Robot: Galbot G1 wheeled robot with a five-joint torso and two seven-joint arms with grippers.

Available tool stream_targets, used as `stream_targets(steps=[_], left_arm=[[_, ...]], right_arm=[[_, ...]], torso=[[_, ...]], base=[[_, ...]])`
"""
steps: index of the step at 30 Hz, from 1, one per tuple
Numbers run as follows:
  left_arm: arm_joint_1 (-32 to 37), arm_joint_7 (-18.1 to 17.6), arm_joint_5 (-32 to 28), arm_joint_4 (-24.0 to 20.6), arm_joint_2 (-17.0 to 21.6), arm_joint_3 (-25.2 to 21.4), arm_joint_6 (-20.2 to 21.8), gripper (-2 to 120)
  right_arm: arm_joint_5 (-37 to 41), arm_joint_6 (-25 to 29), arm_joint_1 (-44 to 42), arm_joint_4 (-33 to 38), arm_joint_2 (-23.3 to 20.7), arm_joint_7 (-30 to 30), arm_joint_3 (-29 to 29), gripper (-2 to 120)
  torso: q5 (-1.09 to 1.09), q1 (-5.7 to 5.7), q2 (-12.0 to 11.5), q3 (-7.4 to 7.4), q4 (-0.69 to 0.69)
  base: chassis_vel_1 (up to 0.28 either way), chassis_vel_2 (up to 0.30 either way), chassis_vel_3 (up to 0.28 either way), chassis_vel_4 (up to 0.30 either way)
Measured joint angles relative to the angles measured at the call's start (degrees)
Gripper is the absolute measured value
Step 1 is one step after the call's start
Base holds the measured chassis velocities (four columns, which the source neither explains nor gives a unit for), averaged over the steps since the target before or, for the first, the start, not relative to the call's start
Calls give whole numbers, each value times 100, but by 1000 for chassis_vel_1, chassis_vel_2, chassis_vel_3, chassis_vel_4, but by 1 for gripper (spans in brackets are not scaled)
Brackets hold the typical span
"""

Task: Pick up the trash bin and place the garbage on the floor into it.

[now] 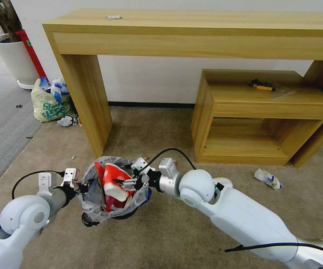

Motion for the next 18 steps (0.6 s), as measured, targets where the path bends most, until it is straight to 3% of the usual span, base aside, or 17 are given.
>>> stream_targets(steps=[3, 10, 15, 18], left_arm=[[15, 49, 11, 29, 7, -33, 0, 0], [35, 79, 17, 69, 17, -80, 0, 0], [56, 111, 37, 123, 40, -136, 0, 0], [105, 174, 70, 165, 58, -213, 0, 0]], right_arm=[[210, 2, -128, 306, -124, 253, 314, 99], [314, 136, -510, 646, -395, 453, 1025, 100], [194, 422, -931, 631, -537, 910, 1496, 100], [-202, 793, -1607, 449, -463, 1407, 1963, 100]], torso=[[0, 0, 0, 0, 0], [0, 0, 0, 0, -1], [0, 0, 0, 0, -1], [1, 0, 0, 0, -1]], base=[[0, 0, 0, 0], [0, 0, 0, 0], [0, 0, 0, 0], [0, 0, 0, 0]])
